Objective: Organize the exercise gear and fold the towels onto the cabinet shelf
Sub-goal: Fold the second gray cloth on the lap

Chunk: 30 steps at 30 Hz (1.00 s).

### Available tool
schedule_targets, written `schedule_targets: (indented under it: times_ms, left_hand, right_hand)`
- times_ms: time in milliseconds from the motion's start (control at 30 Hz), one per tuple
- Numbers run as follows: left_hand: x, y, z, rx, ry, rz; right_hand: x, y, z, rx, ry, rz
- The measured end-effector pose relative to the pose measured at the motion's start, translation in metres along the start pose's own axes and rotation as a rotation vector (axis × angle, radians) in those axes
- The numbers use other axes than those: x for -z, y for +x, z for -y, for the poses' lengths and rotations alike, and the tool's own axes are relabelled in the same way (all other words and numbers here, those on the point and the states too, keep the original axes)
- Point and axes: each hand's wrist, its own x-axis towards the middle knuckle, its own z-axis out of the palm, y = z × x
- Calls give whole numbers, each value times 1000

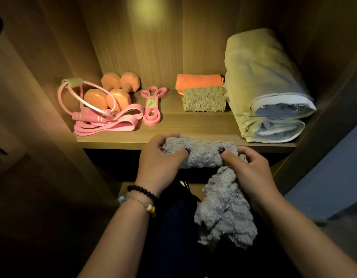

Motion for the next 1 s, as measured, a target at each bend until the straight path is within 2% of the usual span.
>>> schedule_targets:
  times_ms: [267,500,633,800,1000]
  left_hand:
    - [-50,73,18,-85,168,-49]
    - [-79,143,38,-139,157,-14]
    - [-83,171,46,-208,198,31]
    - [-91,187,58,-287,322,69]
    - [-100,198,59,-352,364,112]
  right_hand:
    - [-11,80,-6,68,-162,-136]
    - [-28,137,-11,54,-374,-197]
    - [-45,161,-10,134,-594,-250]
    - [-51,181,-12,261,-726,-251]
    - [-58,179,-20,307,-794,-403]
